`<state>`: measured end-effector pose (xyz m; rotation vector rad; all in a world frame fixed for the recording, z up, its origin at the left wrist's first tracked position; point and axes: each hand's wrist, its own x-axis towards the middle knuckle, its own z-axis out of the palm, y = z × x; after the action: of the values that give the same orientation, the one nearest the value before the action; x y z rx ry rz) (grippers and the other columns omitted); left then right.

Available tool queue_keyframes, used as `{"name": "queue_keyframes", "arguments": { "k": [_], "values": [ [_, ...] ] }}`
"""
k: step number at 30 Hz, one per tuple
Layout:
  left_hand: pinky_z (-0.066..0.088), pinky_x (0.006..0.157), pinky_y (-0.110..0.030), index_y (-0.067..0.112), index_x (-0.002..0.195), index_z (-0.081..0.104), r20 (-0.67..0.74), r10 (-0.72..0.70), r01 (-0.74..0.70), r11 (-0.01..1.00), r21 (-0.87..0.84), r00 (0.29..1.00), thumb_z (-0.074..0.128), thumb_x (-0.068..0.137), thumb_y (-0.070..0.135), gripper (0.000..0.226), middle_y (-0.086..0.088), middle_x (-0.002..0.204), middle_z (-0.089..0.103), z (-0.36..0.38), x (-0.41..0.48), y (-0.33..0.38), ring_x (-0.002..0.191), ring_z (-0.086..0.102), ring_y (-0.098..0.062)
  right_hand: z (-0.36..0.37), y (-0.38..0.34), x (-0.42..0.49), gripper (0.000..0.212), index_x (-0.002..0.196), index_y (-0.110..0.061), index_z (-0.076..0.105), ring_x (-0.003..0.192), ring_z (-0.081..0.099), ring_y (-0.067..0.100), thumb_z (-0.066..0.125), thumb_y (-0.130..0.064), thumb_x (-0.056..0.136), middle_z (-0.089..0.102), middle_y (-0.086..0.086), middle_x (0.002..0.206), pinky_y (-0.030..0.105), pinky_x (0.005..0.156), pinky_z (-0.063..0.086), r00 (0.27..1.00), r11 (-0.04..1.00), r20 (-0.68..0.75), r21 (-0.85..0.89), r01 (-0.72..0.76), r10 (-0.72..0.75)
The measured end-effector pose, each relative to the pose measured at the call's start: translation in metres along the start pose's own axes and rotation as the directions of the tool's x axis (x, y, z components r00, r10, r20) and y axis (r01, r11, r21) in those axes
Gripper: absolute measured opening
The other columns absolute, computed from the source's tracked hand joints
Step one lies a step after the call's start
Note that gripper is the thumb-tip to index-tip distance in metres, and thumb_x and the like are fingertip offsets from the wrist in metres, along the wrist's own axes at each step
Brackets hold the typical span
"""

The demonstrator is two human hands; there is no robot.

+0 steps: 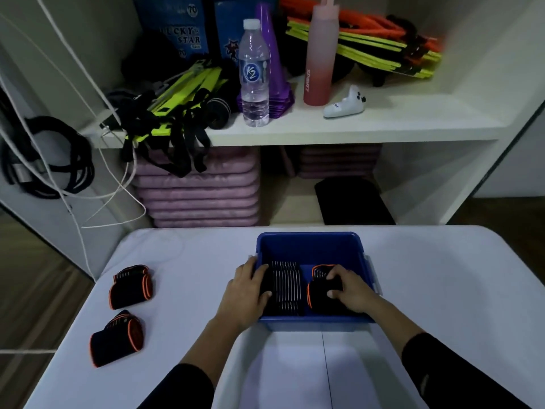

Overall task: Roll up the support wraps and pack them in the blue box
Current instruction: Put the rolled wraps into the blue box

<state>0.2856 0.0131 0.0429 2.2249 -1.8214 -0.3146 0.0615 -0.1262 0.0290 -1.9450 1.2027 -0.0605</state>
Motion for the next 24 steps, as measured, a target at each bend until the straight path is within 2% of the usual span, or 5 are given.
{"name": "queue_keyframes", "arguments": {
  "k": [9,13,18,22,24],
  "values": [
    [0.036,0.109,-0.039,0.016,0.144,0.028,-0.021,-0.015,0.015,1.000,-0.007,1.000,0.051,0.092,0.031,0.059,-0.007,0.156,0.013,0.005,-0.002,0.002,0.139,0.023,-0.026,0.012,0.004,0.010,0.022,0.098,-0.017,0.041,0.097,0.049,0.019,0.060,-0.010,0.088,0.048,0.012,0.119,0.026,0.079,0.041,0.979,0.993,0.197,-0.114,-0.025,0.048],
    [0.034,0.109,-0.037,0.016,0.144,0.029,-0.040,-0.012,0.011,1.000,-0.019,0.999,0.050,0.092,0.029,0.058,-0.006,0.156,0.014,0.005,-0.003,0.003,0.140,0.023,-0.024,0.011,0.003,0.008,0.026,0.093,-0.019,0.045,0.113,0.049,0.026,0.067,-0.009,0.083,0.022,0.016,0.144,0.029,0.091,0.043,0.984,0.983,0.174,-0.184,-0.012,0.045],
    [0.025,0.113,-0.029,0.015,0.144,0.030,-0.074,-0.021,0.015,0.997,-0.079,0.997,0.048,0.094,0.028,0.054,-0.006,0.156,0.017,0.004,-0.009,0.007,0.143,0.021,-0.020,0.012,0.006,0.004,0.027,0.095,-0.019,0.055,0.108,0.051,0.019,0.074,-0.011,0.077,0.052,0.007,0.125,0.024,0.092,0.042,0.981,0.991,0.196,-0.131,0.013,0.013],
    [0.025,0.113,-0.027,0.017,0.144,0.030,-0.073,-0.028,0.020,0.994,-0.110,0.997,0.045,0.095,0.031,0.052,-0.003,0.156,0.018,-0.001,-0.011,0.008,0.142,0.022,-0.019,0.007,0.001,-0.002,0.041,0.116,-0.018,0.055,0.111,0.048,0.017,0.072,-0.017,0.080,0.050,0.005,0.129,0.020,0.091,0.038,0.979,0.994,0.200,-0.113,-0.009,0.031],
    [0.027,0.113,-0.030,0.017,0.144,0.030,-0.068,-0.024,0.016,0.993,-0.116,0.997,0.044,0.095,0.032,0.053,-0.004,0.154,0.022,-0.004,-0.012,0.007,0.141,0.024,-0.020,0.003,-0.008,-0.007,0.045,0.123,-0.018,0.052,0.106,0.049,0.017,0.070,-0.019,0.082,0.050,0.007,0.129,0.022,0.089,0.040,0.987,0.993,0.155,-0.115,-0.023,0.041]
  ]
}}
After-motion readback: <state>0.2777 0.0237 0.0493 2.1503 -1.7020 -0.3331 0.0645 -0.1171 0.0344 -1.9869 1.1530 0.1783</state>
